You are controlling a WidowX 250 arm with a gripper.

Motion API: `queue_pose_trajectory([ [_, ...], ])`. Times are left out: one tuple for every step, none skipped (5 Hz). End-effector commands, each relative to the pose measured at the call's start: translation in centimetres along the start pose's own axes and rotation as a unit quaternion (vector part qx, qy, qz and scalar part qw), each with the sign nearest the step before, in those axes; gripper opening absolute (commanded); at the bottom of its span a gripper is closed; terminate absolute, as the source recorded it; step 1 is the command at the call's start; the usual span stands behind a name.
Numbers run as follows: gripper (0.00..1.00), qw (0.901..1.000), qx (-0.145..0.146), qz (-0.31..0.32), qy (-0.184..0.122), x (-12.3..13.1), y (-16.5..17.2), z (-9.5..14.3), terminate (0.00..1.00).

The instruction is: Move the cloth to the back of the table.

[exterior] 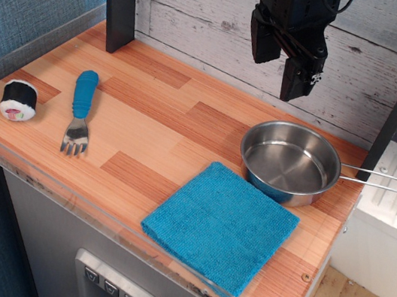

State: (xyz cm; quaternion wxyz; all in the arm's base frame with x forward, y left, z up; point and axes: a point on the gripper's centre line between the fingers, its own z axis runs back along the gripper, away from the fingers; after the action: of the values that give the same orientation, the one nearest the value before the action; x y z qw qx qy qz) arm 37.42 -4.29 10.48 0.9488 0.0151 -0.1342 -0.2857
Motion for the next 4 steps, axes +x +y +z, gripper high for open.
queue_pose_trajectory([
  [1.0, 1.0, 0.0, 0.0, 0.0, 0.0, 0.0, 0.0, 0.0],
  [1.0, 0.9996, -0.021, 0.02, -0.006, -2.5, -0.5, 0.1, 0.0],
  [1.0, 0.9992, -0.009, 0.039, 0.01, -4.5, -1.8, 0.3, 0.0],
  [1.0, 0.9992, -0.014, 0.037, 0.012, -5.6, -3.5, 0.2, 0.0],
])
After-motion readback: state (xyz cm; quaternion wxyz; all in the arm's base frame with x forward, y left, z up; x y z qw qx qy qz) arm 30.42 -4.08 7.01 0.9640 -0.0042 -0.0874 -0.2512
